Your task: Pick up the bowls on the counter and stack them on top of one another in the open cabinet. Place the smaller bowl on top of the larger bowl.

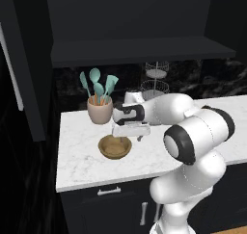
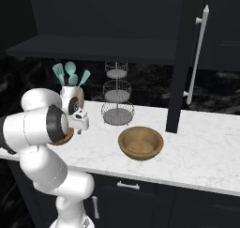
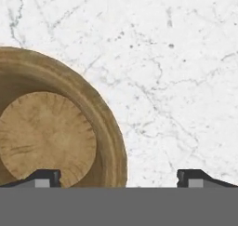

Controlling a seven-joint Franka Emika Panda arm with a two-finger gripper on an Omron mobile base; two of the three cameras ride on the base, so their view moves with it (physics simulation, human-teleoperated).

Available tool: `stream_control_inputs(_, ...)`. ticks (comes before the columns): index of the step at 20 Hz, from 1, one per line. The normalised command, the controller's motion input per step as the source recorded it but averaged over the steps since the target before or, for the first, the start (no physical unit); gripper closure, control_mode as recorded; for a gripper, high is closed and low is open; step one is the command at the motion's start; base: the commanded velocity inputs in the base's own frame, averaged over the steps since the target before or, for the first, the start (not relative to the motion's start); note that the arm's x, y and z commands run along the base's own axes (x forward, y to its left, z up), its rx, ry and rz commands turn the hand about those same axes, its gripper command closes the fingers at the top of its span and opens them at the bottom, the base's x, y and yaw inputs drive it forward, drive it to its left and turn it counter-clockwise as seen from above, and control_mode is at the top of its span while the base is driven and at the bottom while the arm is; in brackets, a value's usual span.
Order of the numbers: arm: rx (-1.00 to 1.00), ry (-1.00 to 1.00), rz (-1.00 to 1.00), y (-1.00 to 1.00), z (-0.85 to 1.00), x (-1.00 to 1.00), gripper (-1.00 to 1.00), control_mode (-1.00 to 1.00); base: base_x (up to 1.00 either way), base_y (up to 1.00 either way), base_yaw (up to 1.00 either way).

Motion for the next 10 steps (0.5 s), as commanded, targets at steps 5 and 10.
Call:
stream_control_inputs(5, 0.00, 0.03, -0.02, 0.11, -0.61, 0.00, -1.00, -1.00, 0.00, 0.00, 0.00)
stream_control_inputs(10, 0.01, 0.00, -0.01, 0.07, -0.23, 0.00, 1.00, -1.00, 0.00, 0.00, 0.00)
